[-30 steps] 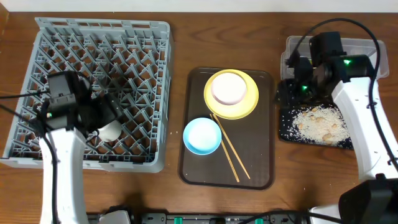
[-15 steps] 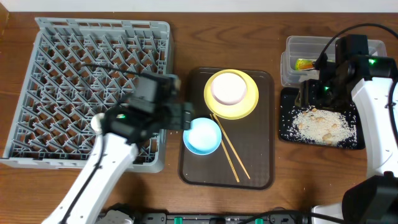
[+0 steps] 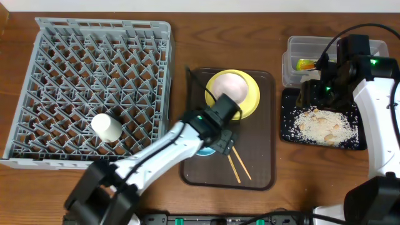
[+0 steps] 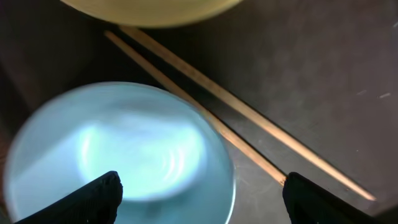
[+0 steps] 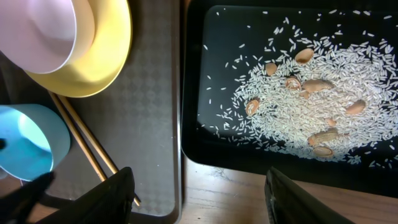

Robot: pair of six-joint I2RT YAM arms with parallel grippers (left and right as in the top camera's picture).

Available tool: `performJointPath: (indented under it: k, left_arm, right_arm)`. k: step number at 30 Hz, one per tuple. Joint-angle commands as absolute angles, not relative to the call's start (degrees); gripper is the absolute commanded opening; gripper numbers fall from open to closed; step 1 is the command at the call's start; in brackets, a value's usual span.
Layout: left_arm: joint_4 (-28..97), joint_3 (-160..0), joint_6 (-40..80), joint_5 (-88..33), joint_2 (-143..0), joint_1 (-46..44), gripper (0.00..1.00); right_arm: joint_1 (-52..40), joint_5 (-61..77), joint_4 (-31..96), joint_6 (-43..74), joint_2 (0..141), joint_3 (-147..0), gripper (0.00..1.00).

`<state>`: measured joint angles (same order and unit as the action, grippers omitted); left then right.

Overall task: Sort waste into correct bins and load items into the dishwasher
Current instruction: 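Move the left gripper to the light-blue bowl and grasp its rim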

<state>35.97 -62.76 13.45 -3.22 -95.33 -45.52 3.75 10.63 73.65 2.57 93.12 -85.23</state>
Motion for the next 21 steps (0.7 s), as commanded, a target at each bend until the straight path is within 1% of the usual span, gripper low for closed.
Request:
performJointPath:
  k: [1,6,7,10,13,14,15,21]
  left_arm:
    - [35.7,-63.8,13.1,2.7,-98.4,-48.5,0.82]
    - [35.9,-63.8,13.1,10.7,-102.6,-51.8,0.72]
    - [35.9,-63.8,13.1,12.4,-103.3,-52.3,0.69]
    - [35.7,-63.7,13.1,13.6,-104.0,-52.7,0.58]
    - [35.7,-63.7,13.1,13.6,-104.5,-52.7,0.44]
    - [35.7,-63.7,13.1,13.6,-104.7,-52.7,0.38]
    - [35.7,-63.6,13.1,13.6,-104.8,-52.7,0.33]
    - [35.7,-63.6,13.1,13.6,-105.5,-52.7,0.24]
  right_arm:
    - [4.1,10.6,73.6,3.1,92.1,-86.4,0.65]
    - [4.1,10.5,73.6,3.1,92.1,-86.4,0.65]
    - [4.1,10.6,73.6,3.1,92.1,-86.4,0.65]
    - [4.1,10.6,73.6,3.1,92.1,-86.4,0.65]
    - [4.1,10.6,73.6,3.1,92.1,-86.4,0.65]
    - [4.1,10.6,73.6,3.2,92.1,-86.4,0.65]
    - [4.1,10.6,73.6,3.1,92.1,-86.4,0.65]
    - [4.1,10.6,73.7,3.1,92.1,-86.4,0.65]
